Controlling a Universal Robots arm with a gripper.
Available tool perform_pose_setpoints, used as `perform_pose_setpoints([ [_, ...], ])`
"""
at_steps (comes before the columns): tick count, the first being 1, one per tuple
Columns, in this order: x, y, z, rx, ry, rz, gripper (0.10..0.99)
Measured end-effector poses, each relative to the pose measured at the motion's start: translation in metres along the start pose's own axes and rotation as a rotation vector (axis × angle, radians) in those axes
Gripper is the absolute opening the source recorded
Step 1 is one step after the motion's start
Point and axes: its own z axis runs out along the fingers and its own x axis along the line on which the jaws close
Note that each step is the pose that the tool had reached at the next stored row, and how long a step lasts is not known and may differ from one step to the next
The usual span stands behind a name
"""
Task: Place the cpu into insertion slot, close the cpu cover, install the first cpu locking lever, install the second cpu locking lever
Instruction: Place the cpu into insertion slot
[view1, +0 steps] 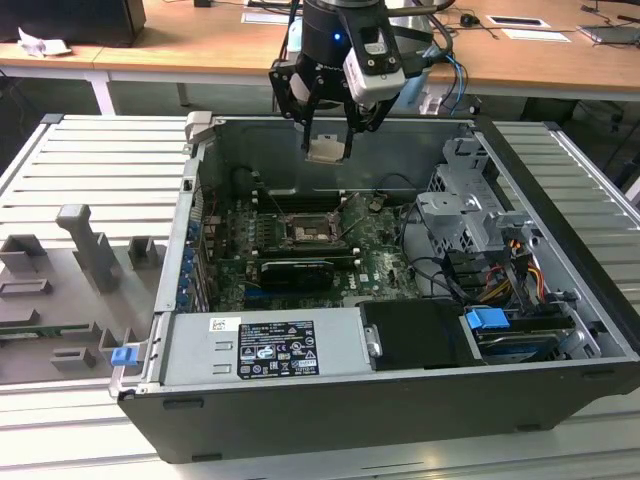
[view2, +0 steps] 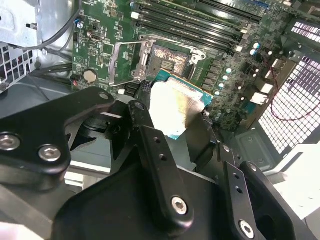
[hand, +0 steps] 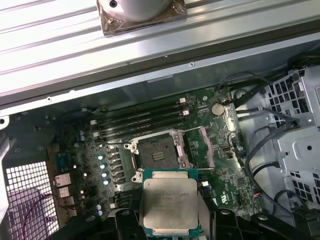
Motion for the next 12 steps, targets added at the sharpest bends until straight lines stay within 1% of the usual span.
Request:
perform_pose_setpoints([
  [10,0.0034,-0.0004,0.0027,-0.001,-0.0038,0.044,0.525],
  [12,0.0034,-0.0006,0.0055,-0.002,-0.0064,0.077,0.525],
])
